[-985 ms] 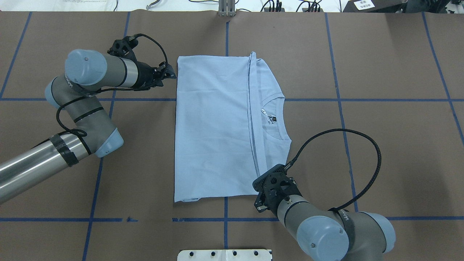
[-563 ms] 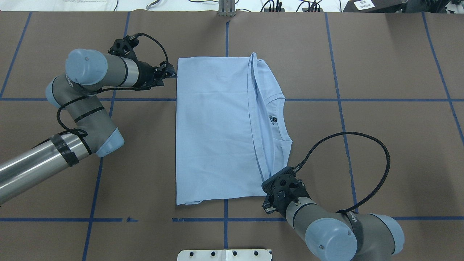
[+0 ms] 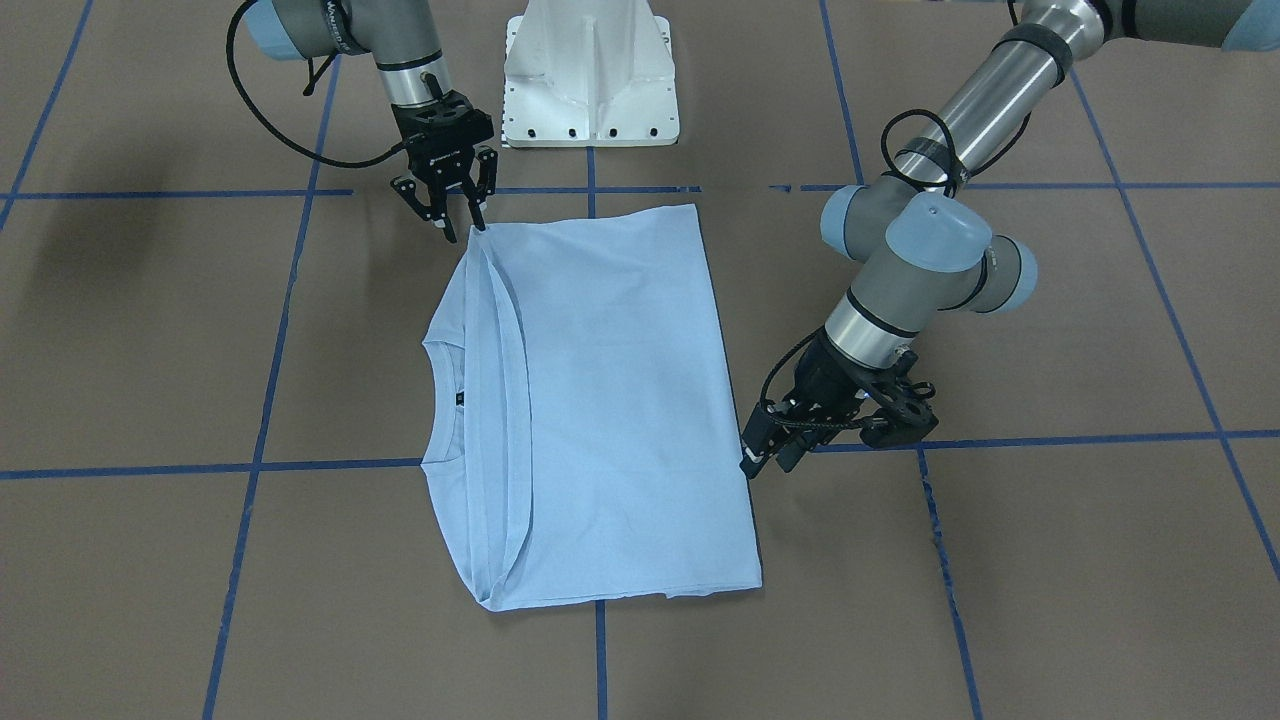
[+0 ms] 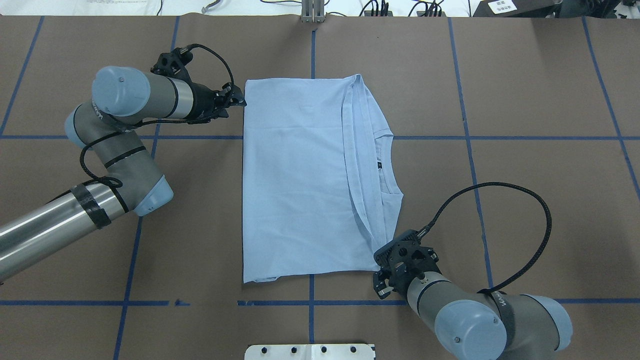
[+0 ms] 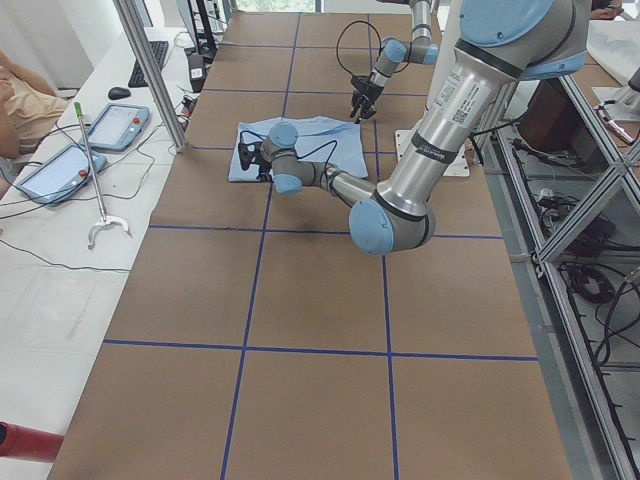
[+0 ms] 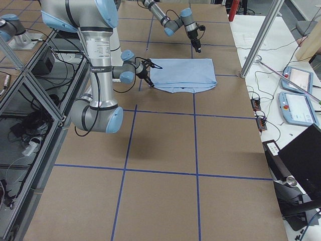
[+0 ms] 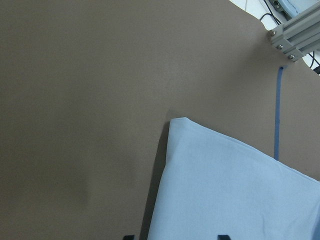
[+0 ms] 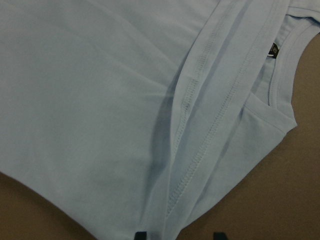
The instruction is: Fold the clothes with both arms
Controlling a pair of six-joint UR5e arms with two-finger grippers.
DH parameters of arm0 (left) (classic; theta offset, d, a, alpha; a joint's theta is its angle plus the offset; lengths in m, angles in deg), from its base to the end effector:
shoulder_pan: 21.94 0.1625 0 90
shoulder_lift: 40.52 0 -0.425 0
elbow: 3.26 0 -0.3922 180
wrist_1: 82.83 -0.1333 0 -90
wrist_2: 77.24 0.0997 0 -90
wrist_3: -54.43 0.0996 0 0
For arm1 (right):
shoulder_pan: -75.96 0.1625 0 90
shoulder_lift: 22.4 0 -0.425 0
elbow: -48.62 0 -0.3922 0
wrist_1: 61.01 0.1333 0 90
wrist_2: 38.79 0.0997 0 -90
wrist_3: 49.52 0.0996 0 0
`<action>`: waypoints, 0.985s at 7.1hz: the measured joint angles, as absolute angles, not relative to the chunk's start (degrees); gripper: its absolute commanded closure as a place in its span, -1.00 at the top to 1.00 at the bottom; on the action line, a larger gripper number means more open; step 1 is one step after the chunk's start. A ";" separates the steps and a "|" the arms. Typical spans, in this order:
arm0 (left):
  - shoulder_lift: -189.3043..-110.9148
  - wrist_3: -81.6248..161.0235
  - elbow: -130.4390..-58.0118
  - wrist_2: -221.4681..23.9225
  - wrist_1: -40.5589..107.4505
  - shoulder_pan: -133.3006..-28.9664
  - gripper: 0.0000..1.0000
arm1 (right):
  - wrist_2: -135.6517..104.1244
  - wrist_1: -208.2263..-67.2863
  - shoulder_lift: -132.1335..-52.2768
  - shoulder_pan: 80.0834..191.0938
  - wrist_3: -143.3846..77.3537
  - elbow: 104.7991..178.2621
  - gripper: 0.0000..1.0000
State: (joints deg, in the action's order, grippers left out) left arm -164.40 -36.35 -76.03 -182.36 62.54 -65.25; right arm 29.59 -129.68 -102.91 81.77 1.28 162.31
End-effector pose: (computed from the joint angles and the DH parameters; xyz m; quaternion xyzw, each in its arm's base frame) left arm 0.4611 -0.5822 0.3378 0.1122 0.5817 -0.2293 0.7723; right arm -0.5117 -0.2229 0.3396 0.3262 -0.3518 -0.1686 0.8611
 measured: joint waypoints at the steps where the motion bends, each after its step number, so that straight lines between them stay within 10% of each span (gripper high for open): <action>1: -164.46 -36.36 -76.03 -182.37 62.54 -65.24 0.27 | 29.58 -129.69 -103.20 82.00 1.28 163.17 0.21; 7: -164.52 -36.36 -76.09 -182.44 62.54 -65.27 0.27 | 30.82 -130.16 -93.93 86.81 1.09 155.49 -0.26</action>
State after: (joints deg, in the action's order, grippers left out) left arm -164.52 -36.36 -76.09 -182.44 62.54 -65.27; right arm 30.82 -130.16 -93.93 86.81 1.09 155.49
